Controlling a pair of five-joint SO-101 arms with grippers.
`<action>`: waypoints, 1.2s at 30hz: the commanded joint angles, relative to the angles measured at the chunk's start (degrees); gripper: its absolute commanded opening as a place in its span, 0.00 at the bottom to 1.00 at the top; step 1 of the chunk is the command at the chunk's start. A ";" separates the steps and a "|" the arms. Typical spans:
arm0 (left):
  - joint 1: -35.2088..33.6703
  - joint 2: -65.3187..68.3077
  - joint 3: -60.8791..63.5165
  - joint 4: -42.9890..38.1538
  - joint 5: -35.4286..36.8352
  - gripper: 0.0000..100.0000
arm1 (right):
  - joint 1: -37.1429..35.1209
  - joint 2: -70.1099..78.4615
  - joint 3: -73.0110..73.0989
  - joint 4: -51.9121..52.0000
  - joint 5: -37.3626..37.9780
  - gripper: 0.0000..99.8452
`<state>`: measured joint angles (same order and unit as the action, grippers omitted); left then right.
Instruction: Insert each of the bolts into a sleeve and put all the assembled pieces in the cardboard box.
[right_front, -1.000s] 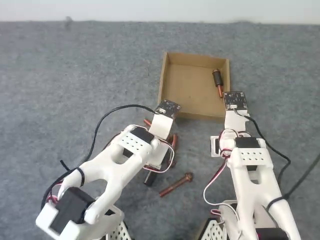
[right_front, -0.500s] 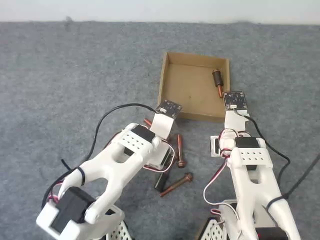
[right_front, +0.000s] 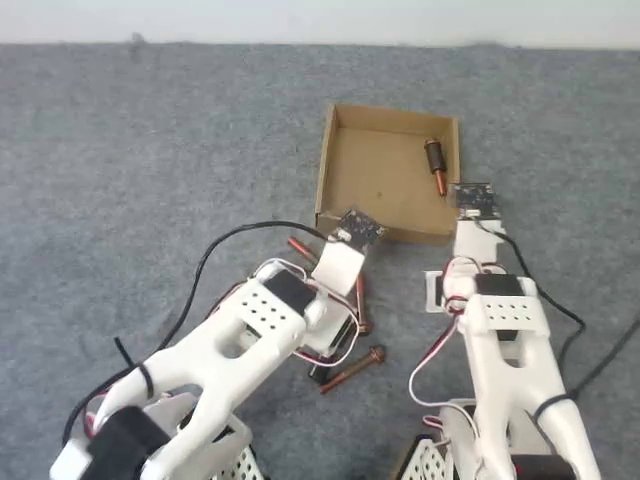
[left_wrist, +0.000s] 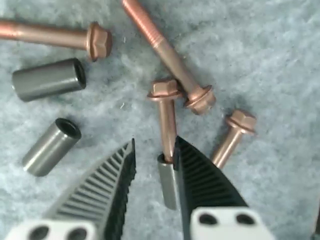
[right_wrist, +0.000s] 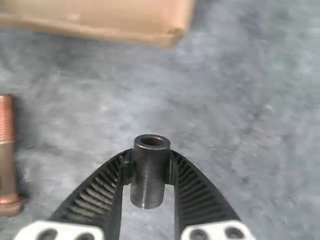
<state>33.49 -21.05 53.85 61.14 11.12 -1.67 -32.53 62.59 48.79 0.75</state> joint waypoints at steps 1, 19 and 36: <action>0.53 0.79 -0.66 -3.16 0.00 0.12 | 5.14 -2.95 -1.23 1.98 3.69 0.01; 0.70 23.03 -14.46 -3.34 5.80 0.12 | 9.27 -2.86 0.18 0.04 5.89 0.01; 0.35 25.32 -16.40 -1.76 8.53 0.01 | 9.36 -2.86 0.09 -1.71 5.89 0.01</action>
<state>34.90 4.97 38.46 57.98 18.59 6.68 -32.88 63.47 48.35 5.76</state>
